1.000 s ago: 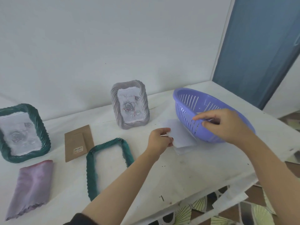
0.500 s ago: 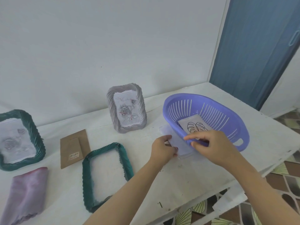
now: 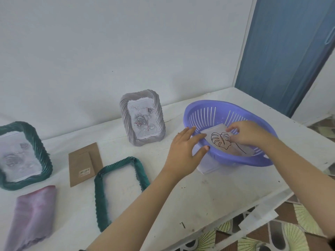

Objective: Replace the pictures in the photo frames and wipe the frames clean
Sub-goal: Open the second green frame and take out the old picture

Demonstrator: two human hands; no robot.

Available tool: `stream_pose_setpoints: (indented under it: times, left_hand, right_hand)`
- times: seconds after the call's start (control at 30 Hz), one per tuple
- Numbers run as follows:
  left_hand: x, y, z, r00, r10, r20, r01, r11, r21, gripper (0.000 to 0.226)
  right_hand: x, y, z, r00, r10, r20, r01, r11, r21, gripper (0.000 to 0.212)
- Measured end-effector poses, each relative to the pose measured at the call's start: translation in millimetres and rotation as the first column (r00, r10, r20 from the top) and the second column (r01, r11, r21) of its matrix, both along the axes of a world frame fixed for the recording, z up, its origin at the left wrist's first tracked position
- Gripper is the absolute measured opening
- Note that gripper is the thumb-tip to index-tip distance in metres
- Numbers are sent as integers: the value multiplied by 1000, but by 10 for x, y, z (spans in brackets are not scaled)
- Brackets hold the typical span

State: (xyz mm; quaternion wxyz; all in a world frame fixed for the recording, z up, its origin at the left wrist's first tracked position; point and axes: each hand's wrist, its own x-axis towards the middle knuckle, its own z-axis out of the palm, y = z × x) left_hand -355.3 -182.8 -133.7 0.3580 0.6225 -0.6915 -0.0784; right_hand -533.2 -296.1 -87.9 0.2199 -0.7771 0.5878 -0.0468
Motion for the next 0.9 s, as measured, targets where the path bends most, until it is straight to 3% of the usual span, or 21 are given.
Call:
stream_pose_setpoints:
  times: [0.1,0.23,0.37,0.53,0.63,0.77,0.9]
  left_hand:
    - [14,-2,-13,998,-13,-66,14,1000,22,41]
    - [23,-7,-74,994,-9,-109,9,1000,2,36]
    - [16,7,-58,992,-7,-124,10,1000,24,35]
    - [6,19,-11,995,-8,-95,12,999,46,36]
    - [13,29,2,992,-28,-124,35,998,56,37]
    - [-3,93,144,912,-59,-406,31,997,-75,28]
    - [-25,207,485,652,-101,-752,88,994,-57,24]
  right_hand:
    - [46,-54,-71,974,25,-224,-5,996,92,60]
    - [66,-63,-131,968,31,-250,2,992,129,66]
    - [39,-82,-150,983,-16,-183,28,998,63,60]
    - [-30,-97,-153,998,-50,-35,42,982,-184,58]
    - [-43,0,-33,991,-38,129,79,943,-322,54]
    - [61,289,165,910,83,406,116,890,-442,51]
    - [254,614,246,842,253,477,74,821,-566,51]
